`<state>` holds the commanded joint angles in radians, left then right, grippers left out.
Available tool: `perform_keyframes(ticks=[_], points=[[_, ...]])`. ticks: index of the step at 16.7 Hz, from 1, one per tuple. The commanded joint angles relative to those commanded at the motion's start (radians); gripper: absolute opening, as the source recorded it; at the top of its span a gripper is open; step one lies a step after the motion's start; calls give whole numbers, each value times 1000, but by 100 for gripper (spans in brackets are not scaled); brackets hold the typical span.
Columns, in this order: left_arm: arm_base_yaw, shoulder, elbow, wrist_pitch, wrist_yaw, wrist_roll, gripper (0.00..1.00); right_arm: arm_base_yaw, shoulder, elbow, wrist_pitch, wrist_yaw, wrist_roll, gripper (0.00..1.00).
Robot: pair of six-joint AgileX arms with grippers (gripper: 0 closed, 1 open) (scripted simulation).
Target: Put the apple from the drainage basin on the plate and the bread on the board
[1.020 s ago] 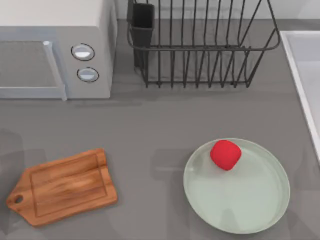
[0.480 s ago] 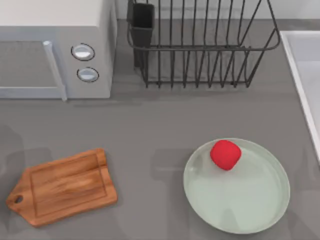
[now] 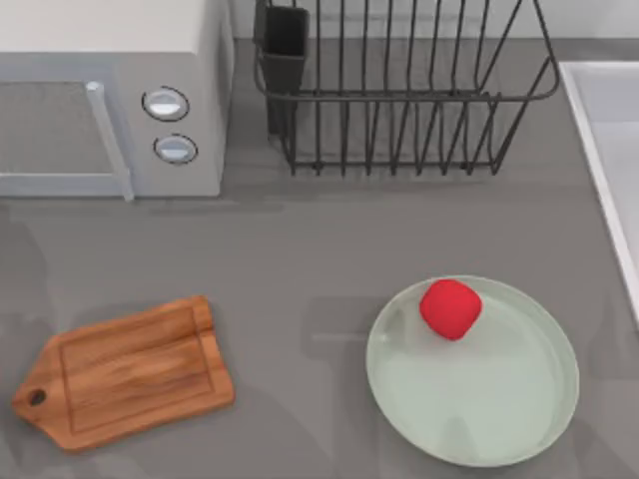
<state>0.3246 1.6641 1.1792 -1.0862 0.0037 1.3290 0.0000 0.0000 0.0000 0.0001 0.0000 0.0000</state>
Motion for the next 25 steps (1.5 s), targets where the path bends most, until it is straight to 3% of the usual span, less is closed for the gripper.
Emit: perform_keyframes(ticks=[8, 12, 17, 25], points=[[-4, -13, 23, -40, -1, -8, 0, 0, 0, 0, 0, 0, 0, 100], [-75, -10, 17, -54, -6, -144, 0, 0, 0, 0, 0, 0, 0, 100], [-240, -8, 0, -80, -16, -534, 0, 0, 0, 0, 0, 0, 0, 100], [-516, -8, -38, -99, -28, -1451, 0, 0, 0, 0, 0, 0, 0, 100]])
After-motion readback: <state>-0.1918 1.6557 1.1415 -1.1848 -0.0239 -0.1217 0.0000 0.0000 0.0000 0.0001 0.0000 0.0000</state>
